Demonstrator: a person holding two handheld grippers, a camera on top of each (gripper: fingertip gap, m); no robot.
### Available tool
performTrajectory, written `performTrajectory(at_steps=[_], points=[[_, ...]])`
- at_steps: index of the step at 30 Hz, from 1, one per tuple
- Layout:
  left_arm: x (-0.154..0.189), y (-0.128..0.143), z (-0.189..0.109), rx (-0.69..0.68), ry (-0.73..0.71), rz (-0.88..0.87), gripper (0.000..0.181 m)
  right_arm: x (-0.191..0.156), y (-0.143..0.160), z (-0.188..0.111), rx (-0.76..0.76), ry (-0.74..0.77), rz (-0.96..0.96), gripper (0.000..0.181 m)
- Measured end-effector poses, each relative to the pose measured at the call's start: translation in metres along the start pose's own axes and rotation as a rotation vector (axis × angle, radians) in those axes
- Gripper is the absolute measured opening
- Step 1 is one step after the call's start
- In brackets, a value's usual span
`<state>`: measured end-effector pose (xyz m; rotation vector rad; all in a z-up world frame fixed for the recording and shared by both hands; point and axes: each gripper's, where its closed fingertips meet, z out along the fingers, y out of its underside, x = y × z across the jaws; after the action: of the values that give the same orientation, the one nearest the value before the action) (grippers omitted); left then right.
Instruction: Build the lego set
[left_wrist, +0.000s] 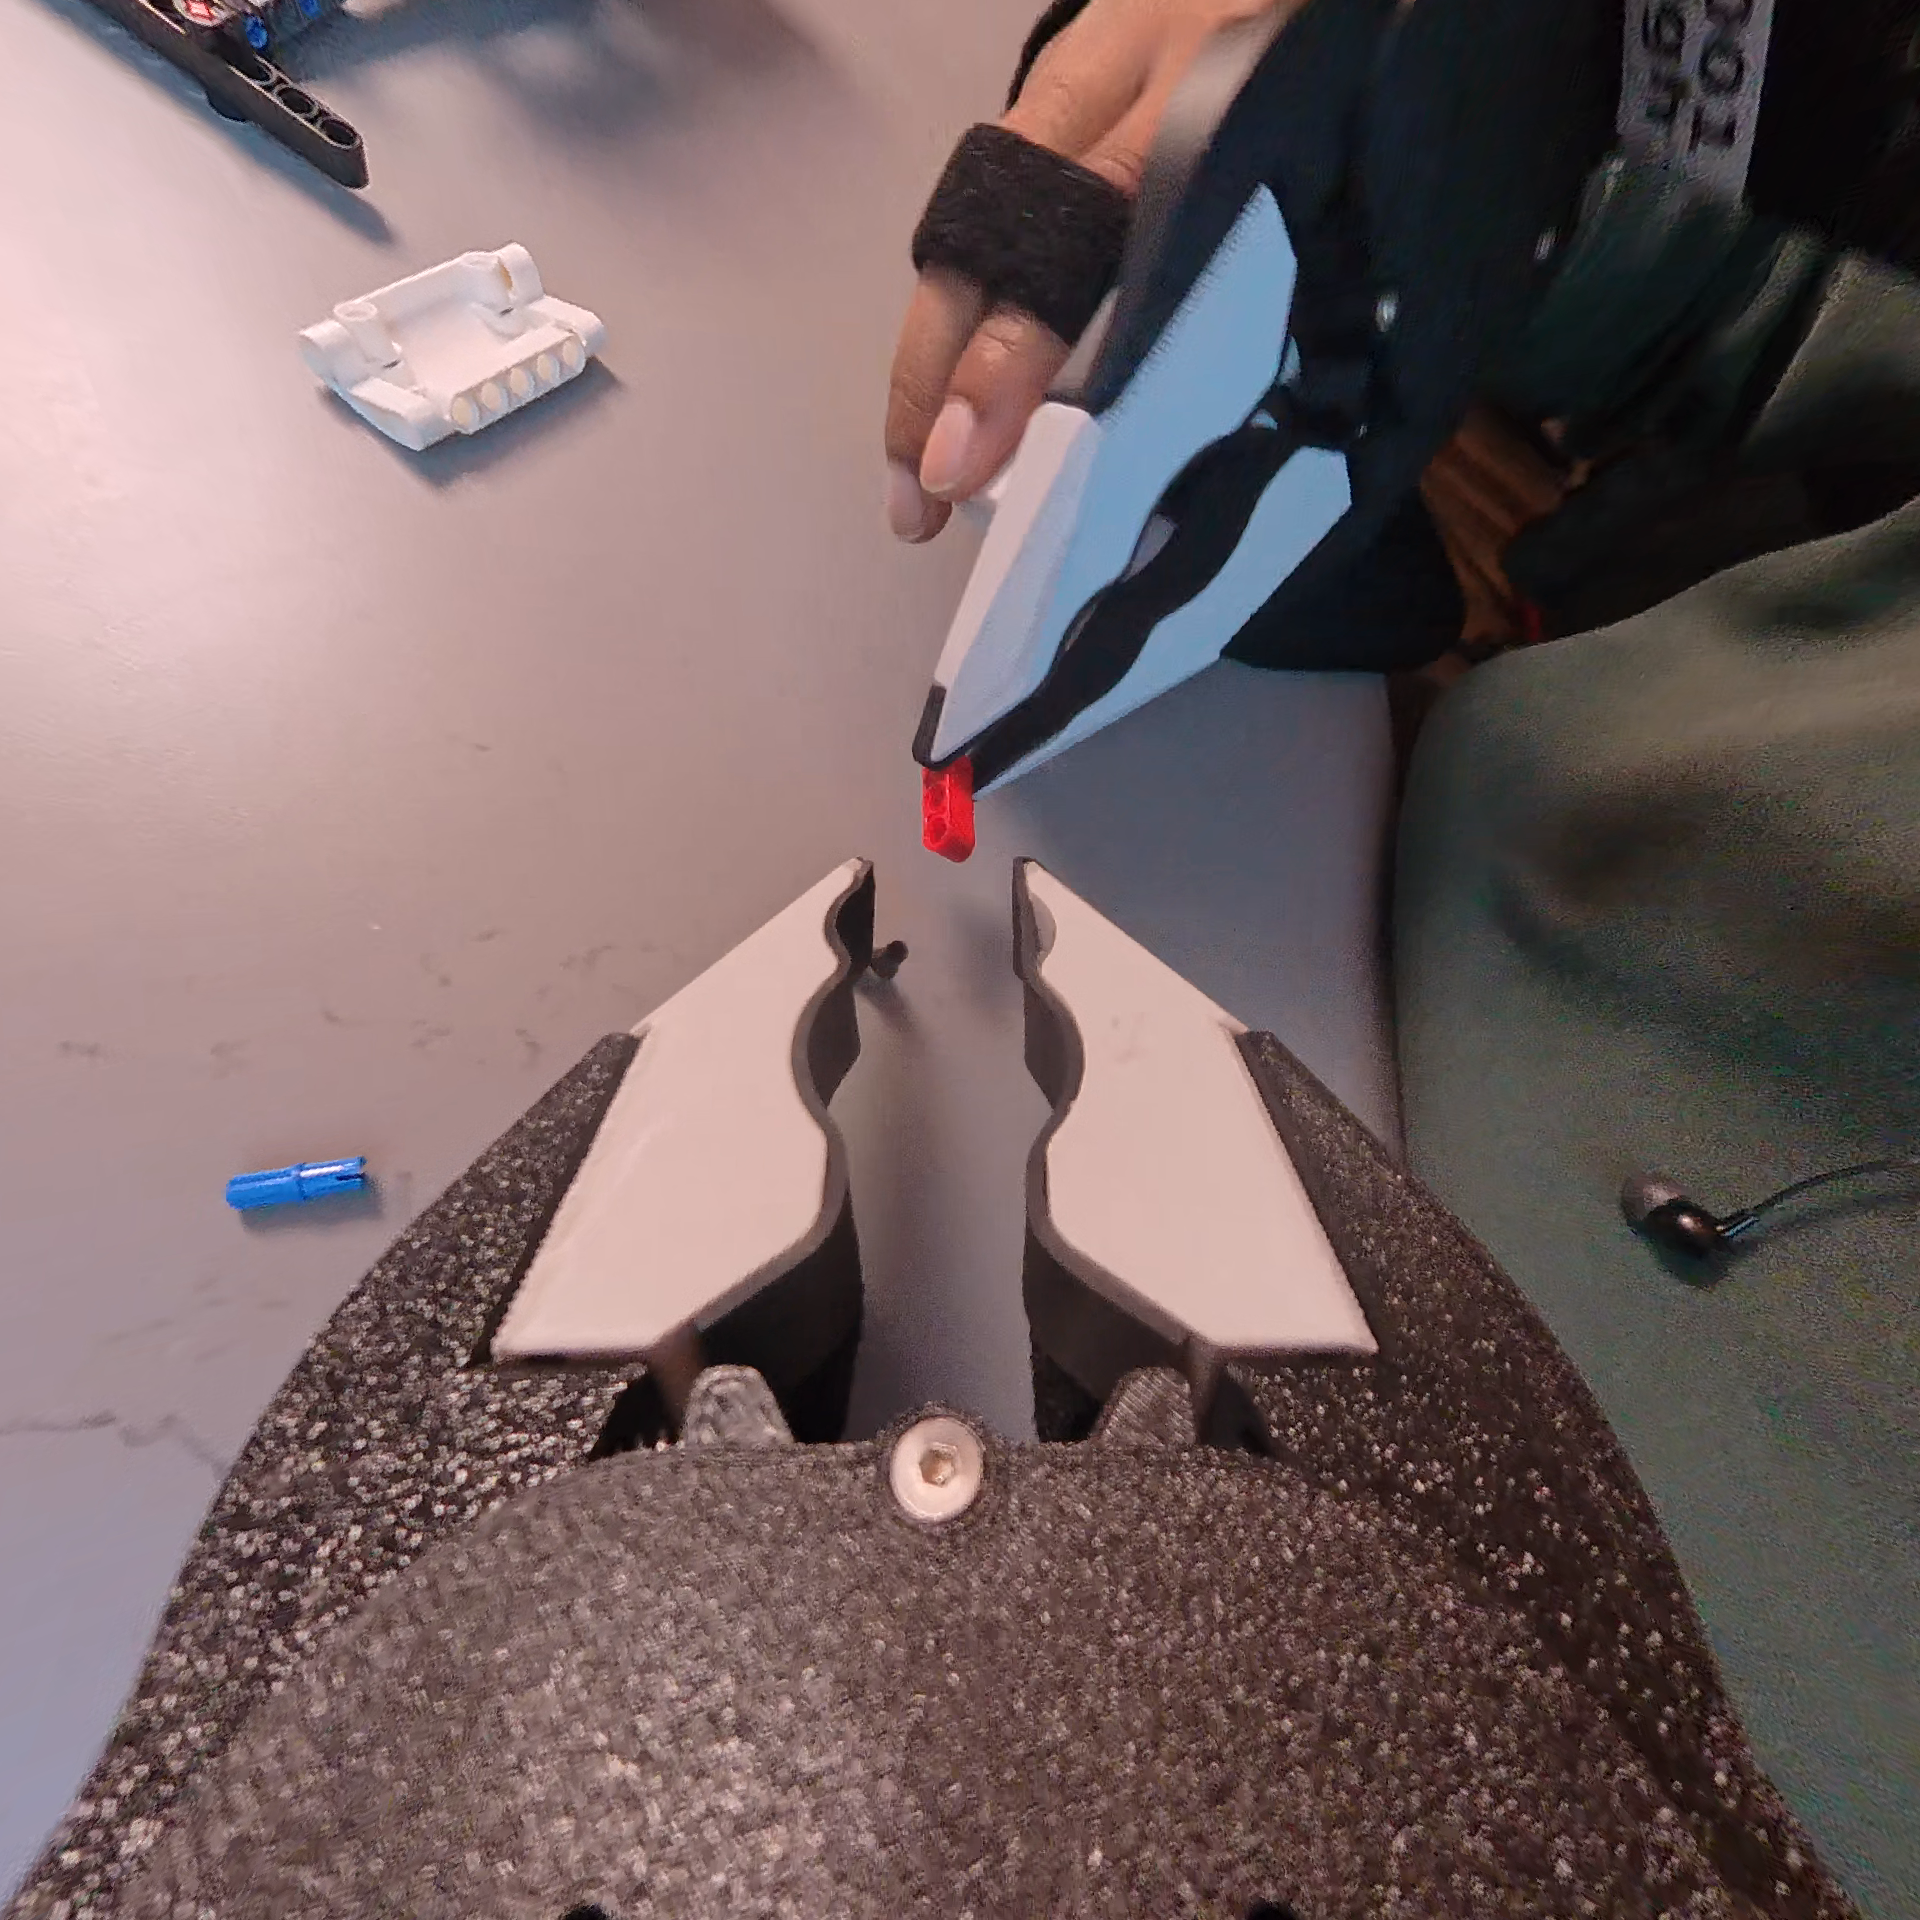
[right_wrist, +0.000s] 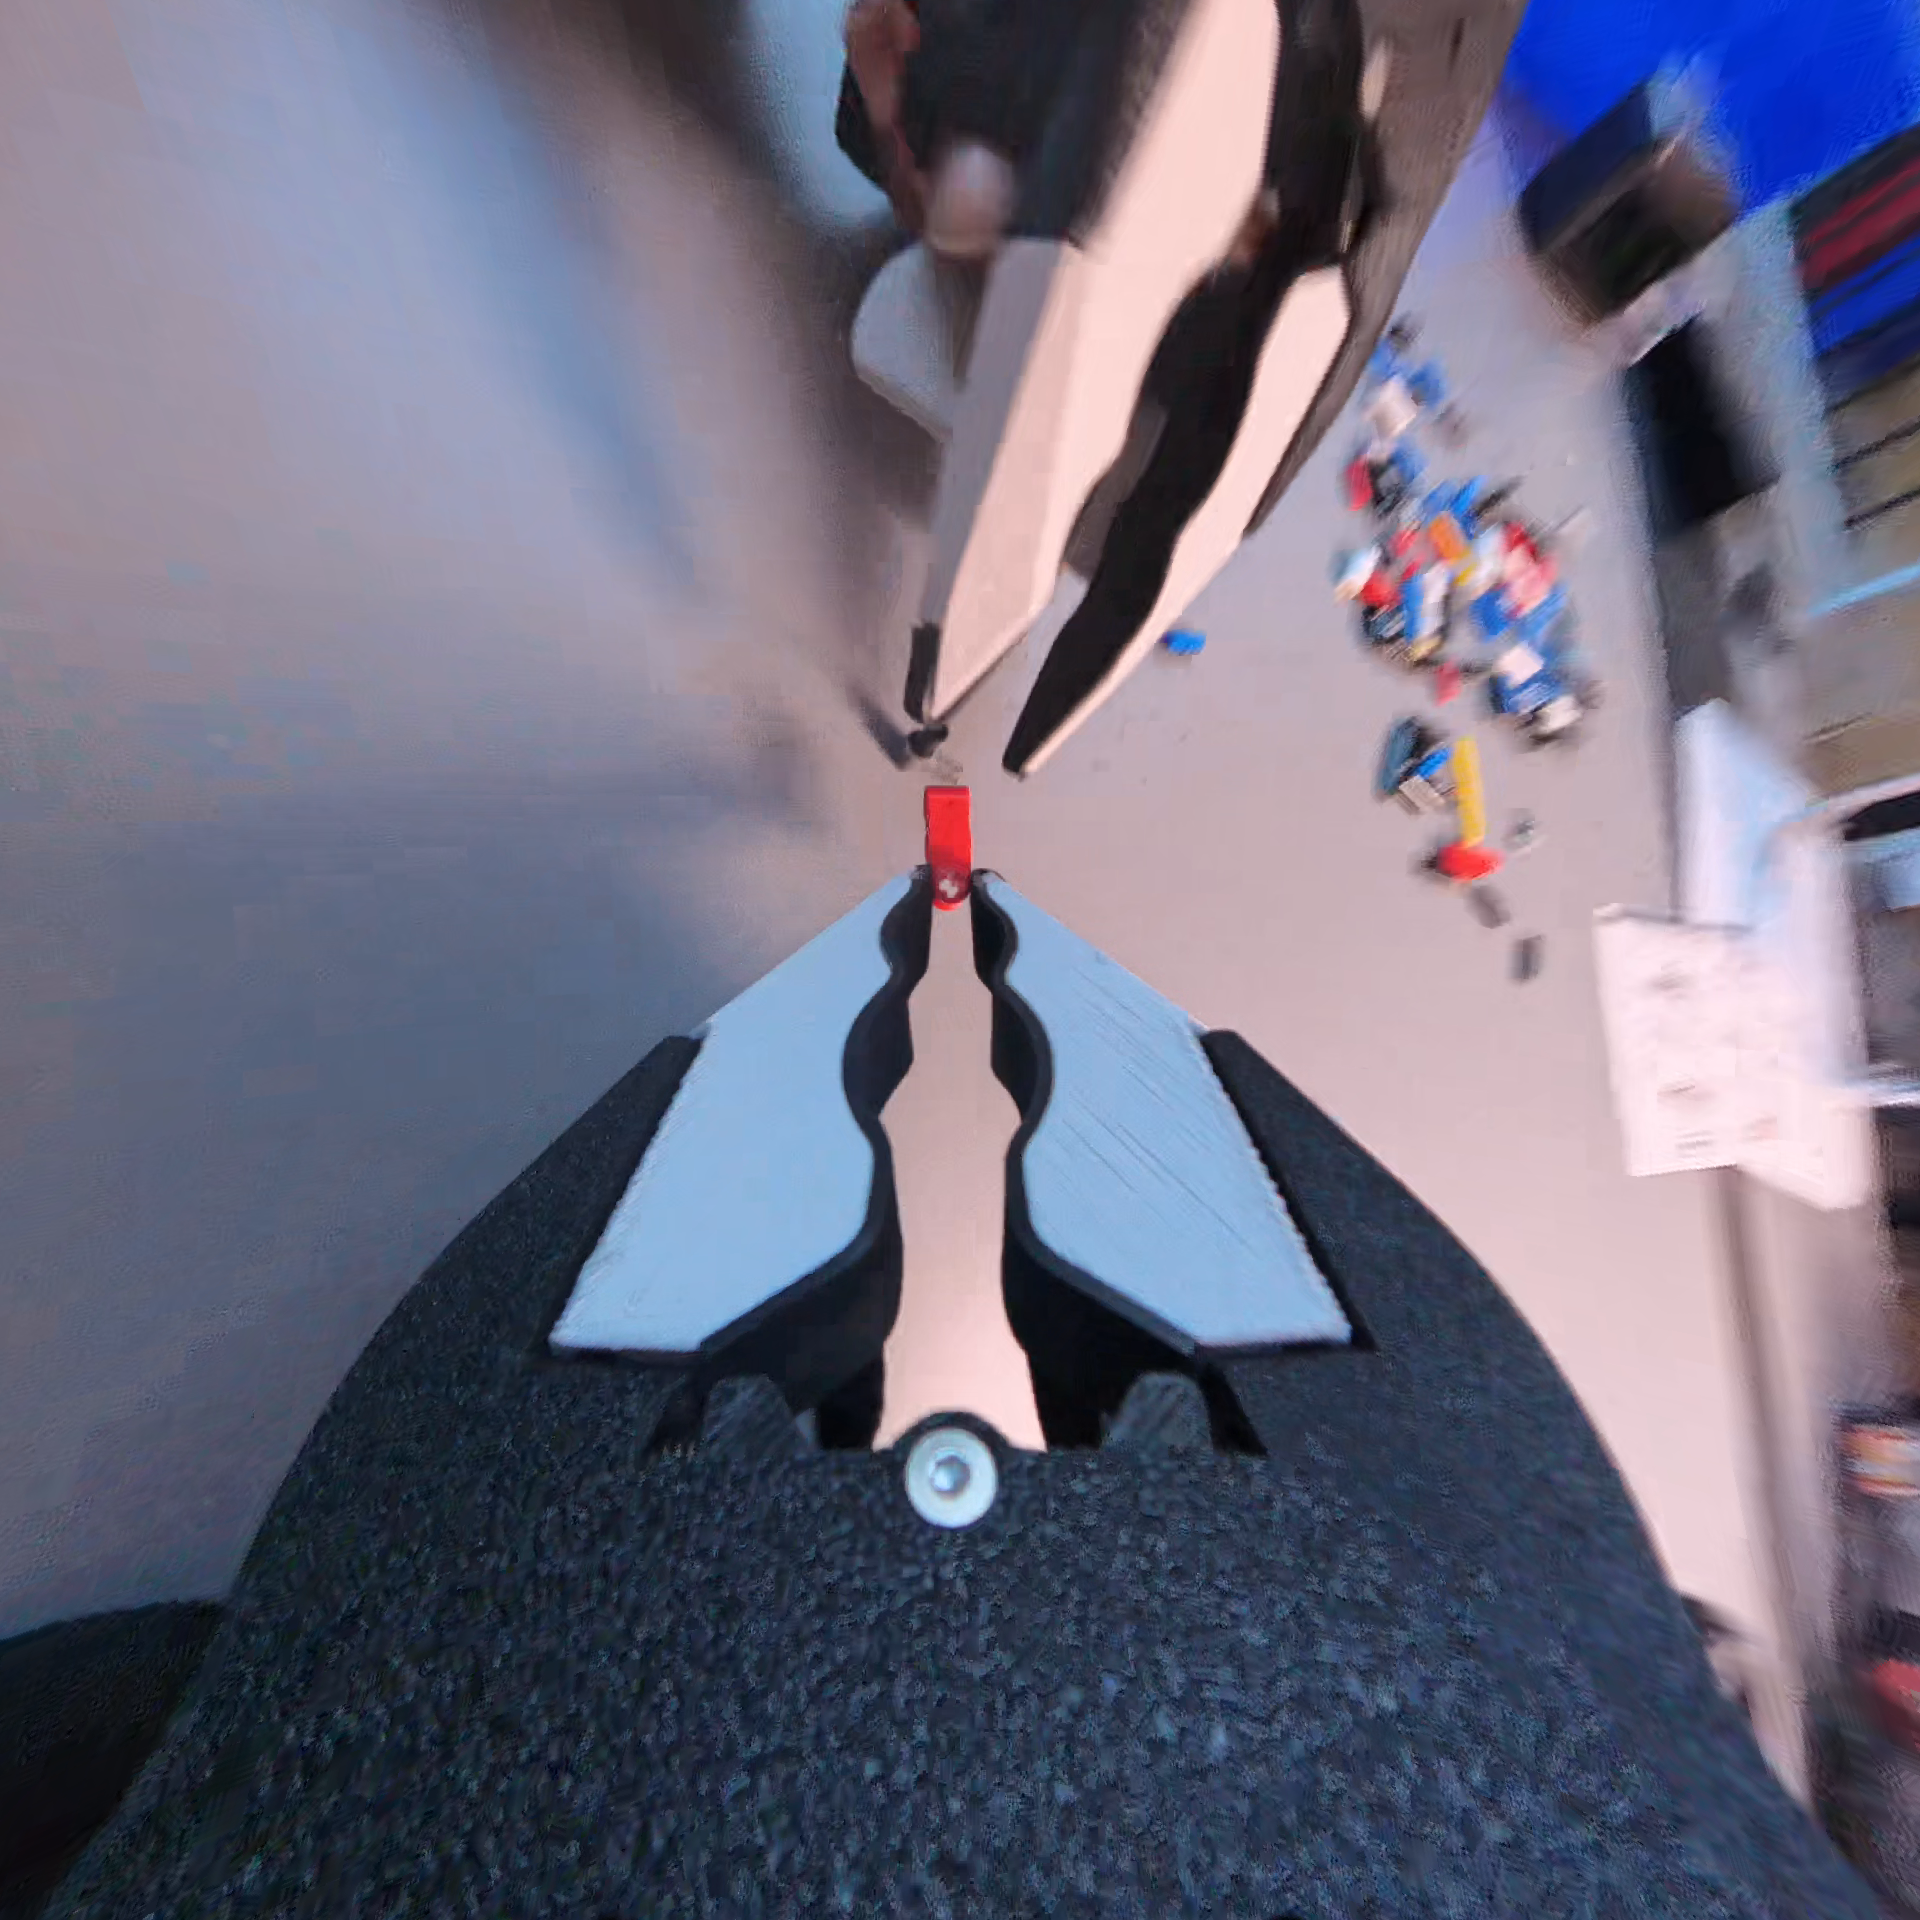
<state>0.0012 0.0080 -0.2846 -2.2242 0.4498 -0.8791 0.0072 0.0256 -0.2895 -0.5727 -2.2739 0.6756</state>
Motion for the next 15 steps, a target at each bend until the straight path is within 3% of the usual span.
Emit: performTrajectory(at_steps=[2,7,9,12,15], points=[[0.005,-0.005,0.0,0.031,0.04,-0.038,0.026,0.006,-0.011,-0.005,0.026,0.121,-0.146,0.007],[0.014,-0.013,-0.002,0.07,0.063,0.003,0.009,0.013,-0.025,-0.012,0.056,0.243,-0.285,0.007],[0.014,-0.014,-0.003,0.061,0.006,0.099,0.008,0.012,-0.023,-0.011,0.074,0.206,-0.192,0.008],[0.008,-0.013,-0.001,0.024,-0.138,0.315,0.007,0.007,-0.014,-0.01,0.089,0.005,0.166,0.032],[0.005,-0.009,0.006,-0.012,-0.223,0.448,0.007,0.005,-0.013,-0.009,0.11,-0.101,0.329,0.023]])
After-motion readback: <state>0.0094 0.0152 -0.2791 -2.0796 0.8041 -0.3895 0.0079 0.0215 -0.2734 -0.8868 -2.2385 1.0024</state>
